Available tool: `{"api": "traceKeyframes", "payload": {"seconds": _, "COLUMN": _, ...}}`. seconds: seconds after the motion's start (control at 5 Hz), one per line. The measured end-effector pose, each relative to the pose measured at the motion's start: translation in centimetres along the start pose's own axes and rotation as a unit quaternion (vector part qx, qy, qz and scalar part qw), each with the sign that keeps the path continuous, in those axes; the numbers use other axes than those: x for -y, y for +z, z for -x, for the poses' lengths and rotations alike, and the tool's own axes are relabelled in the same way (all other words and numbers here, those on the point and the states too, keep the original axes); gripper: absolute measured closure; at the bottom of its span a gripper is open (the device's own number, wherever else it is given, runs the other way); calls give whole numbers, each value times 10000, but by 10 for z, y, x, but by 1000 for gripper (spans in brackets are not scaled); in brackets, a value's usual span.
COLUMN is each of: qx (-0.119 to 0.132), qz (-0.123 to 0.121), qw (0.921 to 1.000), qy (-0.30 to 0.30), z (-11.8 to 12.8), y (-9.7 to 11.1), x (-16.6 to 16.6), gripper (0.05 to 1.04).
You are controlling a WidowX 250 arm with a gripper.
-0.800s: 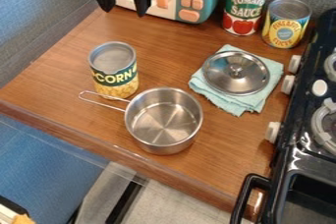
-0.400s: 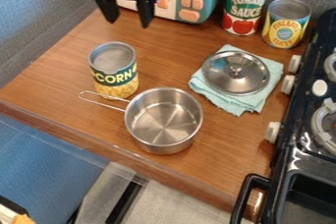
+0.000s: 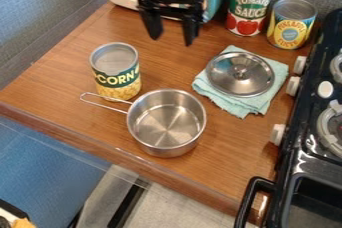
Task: Put the silver lid on the silver pot
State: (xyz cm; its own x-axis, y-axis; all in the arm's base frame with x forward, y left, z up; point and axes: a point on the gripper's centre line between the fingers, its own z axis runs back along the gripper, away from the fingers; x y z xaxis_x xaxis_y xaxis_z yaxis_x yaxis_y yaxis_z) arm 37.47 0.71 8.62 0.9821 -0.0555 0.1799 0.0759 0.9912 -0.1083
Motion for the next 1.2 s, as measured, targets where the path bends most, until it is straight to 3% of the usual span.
{"api": "traceKeyframes", "payload": {"seconds": 0.4, "qx": -214, "qz": -117, "qw": 9983, "qy": -532, "z": -9, "y": -36, "x": 43, "gripper": 83}}
{"api": "traceKeyframes", "payload": {"seconds": 0.8, "qx": -110, "qz": -244, "qw": 9967, "qy": -765, "z": -16, "y": -59, "x": 58, "gripper": 83}}
{"api": "traceKeyframes", "payload": {"seconds": 1.2, "qx": 120, "qz": -288, "qw": 9944, "qy": -1013, "z": -29, "y": -61, "x": 71, "gripper": 117}}
